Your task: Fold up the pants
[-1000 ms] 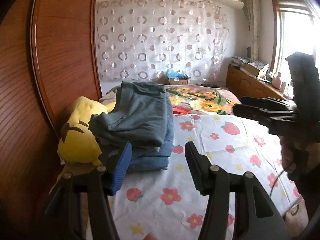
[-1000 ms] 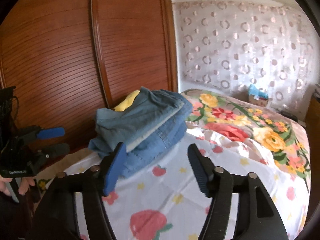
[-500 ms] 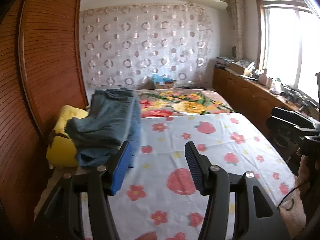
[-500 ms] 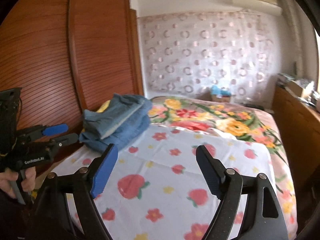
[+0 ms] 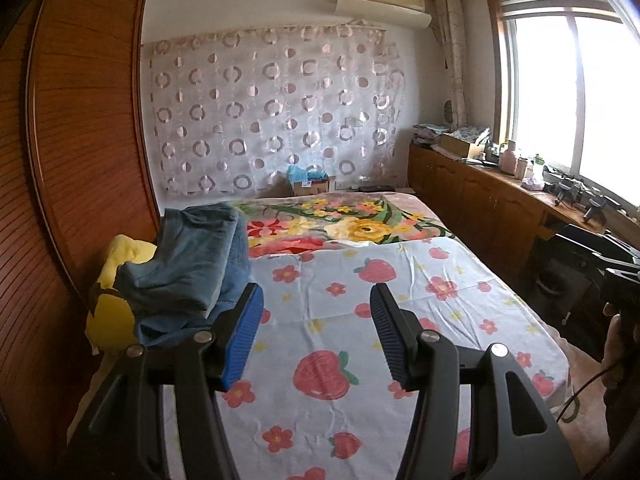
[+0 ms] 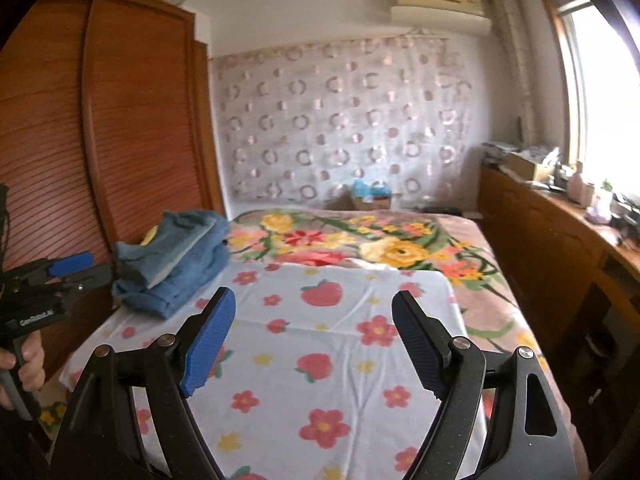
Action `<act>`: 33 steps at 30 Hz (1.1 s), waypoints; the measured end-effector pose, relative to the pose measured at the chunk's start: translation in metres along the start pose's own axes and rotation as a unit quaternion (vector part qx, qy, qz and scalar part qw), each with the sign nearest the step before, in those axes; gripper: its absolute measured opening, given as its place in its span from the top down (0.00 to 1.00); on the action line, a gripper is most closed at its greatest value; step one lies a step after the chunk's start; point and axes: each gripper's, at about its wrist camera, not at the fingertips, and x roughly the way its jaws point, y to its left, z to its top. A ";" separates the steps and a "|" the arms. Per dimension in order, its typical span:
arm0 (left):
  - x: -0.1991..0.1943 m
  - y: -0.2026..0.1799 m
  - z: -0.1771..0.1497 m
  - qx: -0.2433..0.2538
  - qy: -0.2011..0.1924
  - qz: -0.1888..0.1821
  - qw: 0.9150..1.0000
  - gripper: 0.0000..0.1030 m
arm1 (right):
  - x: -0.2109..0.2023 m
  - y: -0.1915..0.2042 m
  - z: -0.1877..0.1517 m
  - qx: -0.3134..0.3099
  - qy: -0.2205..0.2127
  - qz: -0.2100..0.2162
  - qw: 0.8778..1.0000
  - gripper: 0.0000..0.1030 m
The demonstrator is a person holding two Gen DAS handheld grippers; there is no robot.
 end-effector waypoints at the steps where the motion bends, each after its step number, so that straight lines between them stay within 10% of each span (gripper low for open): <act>1: -0.001 0.000 -0.001 0.001 0.000 -0.001 1.000 0.47 | -0.001 -0.002 -0.001 0.001 -0.001 -0.002 1.000 0.20; 33: -0.002 -0.001 0.003 -0.003 0.000 0.006 1.000 0.47 | -0.006 -0.005 -0.002 0.001 -0.003 -0.006 1.000 0.20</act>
